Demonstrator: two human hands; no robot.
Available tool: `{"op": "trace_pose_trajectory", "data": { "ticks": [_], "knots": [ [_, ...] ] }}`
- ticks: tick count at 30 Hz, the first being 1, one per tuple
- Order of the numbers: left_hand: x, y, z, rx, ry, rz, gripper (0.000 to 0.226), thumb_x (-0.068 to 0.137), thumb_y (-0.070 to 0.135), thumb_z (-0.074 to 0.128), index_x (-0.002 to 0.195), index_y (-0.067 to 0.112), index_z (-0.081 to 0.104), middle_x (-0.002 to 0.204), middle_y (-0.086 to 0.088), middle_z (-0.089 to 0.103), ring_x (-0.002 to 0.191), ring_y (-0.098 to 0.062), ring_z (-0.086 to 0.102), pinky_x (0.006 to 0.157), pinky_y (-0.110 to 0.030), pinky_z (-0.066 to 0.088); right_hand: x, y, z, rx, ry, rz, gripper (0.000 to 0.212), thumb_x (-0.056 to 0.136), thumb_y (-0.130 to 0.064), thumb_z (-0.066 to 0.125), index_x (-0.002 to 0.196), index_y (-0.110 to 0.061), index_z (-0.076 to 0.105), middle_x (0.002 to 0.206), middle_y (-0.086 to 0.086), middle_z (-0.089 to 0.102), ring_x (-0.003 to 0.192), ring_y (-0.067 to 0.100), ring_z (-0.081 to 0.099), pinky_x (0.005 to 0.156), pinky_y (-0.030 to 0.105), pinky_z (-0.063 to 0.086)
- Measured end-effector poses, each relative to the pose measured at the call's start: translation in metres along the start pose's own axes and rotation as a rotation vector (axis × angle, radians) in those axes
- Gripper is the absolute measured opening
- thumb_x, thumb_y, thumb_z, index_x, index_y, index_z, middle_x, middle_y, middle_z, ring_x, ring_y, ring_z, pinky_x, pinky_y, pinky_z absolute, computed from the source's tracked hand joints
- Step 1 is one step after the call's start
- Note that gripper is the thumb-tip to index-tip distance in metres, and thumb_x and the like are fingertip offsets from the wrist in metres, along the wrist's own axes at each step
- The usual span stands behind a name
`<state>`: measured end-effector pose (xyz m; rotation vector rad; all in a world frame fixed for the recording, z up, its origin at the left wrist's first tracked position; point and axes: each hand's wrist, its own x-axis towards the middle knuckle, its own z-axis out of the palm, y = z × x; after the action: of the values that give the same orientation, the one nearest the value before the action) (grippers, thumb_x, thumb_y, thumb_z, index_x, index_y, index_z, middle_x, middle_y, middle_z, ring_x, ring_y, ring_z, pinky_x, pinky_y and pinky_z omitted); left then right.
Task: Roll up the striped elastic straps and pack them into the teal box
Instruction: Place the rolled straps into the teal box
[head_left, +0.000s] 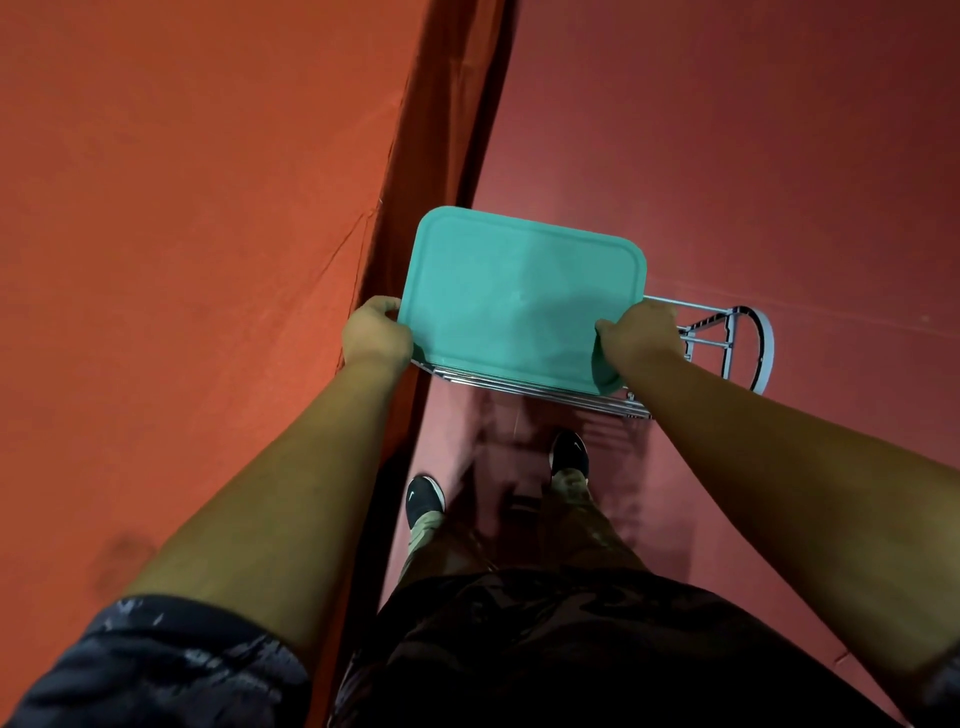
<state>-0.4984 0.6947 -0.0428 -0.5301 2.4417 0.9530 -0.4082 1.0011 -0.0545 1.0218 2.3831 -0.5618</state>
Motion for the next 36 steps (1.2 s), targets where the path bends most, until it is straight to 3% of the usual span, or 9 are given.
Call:
{"op": "trace_pose_trajectory", "data": {
  "ticks": [3,9,13,18,22,26,31,36],
  "knots": [
    [0.002,-0.001,0.001,0.032,-0.029,0.015,0.056,0.09,-0.004,0.054,0.136,0.023,0.068,0.108,-0.006,0.073,0.094,-0.025,0.068,0.079,-0.03,0.05,0.0,-0.001,0.001,0.021,-0.008,0.007,0.074,0.106,-0.045,0.064,0.149,0.011,0.042,0.147,0.03,0.048,0.128,0.045,0.061,0.102,0.049,0.053],
    [0.008,-0.004,0.003,0.141,-0.037,0.035,0.055,0.092,0.001,0.056,0.141,0.025,0.063,0.12,-0.013,0.074,0.108,-0.035,0.071,0.088,-0.037,0.057,0.0,0.001,0.007,0.035,-0.003,0.016,0.085,0.105,-0.046,0.065,0.157,0.012,0.03,0.155,0.03,0.04,0.133,0.045,0.058,0.108,0.05,0.051],
    [0.007,-0.007,0.004,0.217,-0.043,0.063,0.05,0.094,0.005,0.059,0.14,0.025,0.061,0.12,-0.015,0.072,0.108,-0.035,0.069,0.084,-0.035,0.05,-0.002,0.002,0.008,0.056,-0.008,0.031,0.081,0.104,-0.045,0.068,0.154,0.01,0.037,0.154,0.029,0.046,0.137,0.044,0.056,0.112,0.05,0.05],
    [0.005,-0.01,0.009,0.254,-0.052,0.082,0.049,0.101,0.009,0.06,0.147,0.023,0.052,0.136,-0.02,0.062,0.121,-0.04,0.063,0.096,-0.042,0.049,-0.002,0.006,0.008,0.155,-0.054,0.09,0.074,0.1,-0.043,0.073,0.152,0.0,0.042,0.15,0.024,0.054,0.134,0.044,0.059,0.105,0.052,0.053],
    [0.004,0.0,0.01,0.294,-0.051,0.11,0.061,0.099,0.007,0.062,0.156,0.022,0.046,0.146,-0.021,0.054,0.131,-0.041,0.058,0.108,-0.046,0.048,-0.006,0.005,0.007,0.143,-0.038,0.071,0.077,0.101,-0.041,0.073,0.156,-0.002,0.036,0.157,0.022,0.045,0.137,0.044,0.056,0.107,0.051,0.051],
    [-0.001,0.013,0.013,0.311,-0.082,0.161,0.083,0.094,0.009,0.073,0.165,0.03,0.034,0.16,-0.016,0.036,0.136,-0.041,0.054,0.113,-0.048,0.048,-0.012,0.004,0.005,0.15,0.009,-0.036,0.092,0.098,-0.035,0.077,0.167,-0.023,0.017,0.161,0.018,0.027,0.134,0.045,0.055,0.11,0.054,0.05],
    [0.001,0.017,0.019,0.433,-0.111,0.207,0.098,0.094,0.024,0.081,0.171,0.036,0.022,0.161,-0.006,0.033,0.141,-0.036,0.047,0.115,-0.051,0.048,-0.015,0.001,0.004,-0.011,-0.039,-0.099,0.092,0.1,-0.046,0.069,0.17,-0.032,0.012,0.17,0.018,0.016,0.146,0.048,0.043,0.115,0.055,0.046],
    [0.003,0.024,0.014,0.577,-0.151,0.229,0.101,0.093,0.031,0.083,0.171,0.035,0.019,0.159,-0.007,0.035,0.138,-0.037,0.05,0.111,-0.053,0.05,-0.011,-0.007,-0.009,-0.099,-0.102,-0.089,0.097,0.096,-0.048,0.071,0.171,-0.027,0.014,0.163,0.025,0.032,0.143,0.044,0.047,0.111,0.047,0.047]
  ]
}}
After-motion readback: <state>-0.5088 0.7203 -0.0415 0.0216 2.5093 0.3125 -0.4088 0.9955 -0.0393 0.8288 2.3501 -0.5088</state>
